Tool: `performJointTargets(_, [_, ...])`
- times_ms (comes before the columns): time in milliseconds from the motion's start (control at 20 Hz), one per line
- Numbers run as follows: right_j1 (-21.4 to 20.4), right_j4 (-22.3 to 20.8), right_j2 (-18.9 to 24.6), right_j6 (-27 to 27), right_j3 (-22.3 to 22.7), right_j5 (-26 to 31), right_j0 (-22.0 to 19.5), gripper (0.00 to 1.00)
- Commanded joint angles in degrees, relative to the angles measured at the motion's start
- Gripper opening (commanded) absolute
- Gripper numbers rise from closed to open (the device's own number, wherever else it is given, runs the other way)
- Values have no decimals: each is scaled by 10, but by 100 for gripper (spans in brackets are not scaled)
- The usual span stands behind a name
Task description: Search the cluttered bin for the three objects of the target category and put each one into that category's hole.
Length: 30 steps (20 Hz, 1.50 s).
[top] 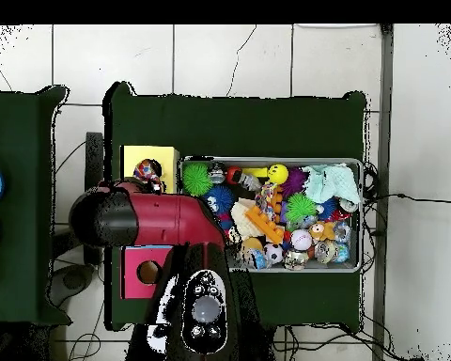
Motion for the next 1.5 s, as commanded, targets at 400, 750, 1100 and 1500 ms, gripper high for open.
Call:
performJointTargets(400, [23, 17, 43, 96, 36, 23, -14, 100])
performJointTargets(750, [18, 20, 46, 96, 43, 22, -16, 100])
performJointTargets(1100, [15, 24, 37, 104, 44, 31, -12, 0])
performJointTargets(1500, [17, 19, 40, 93, 39, 26, -15, 0])
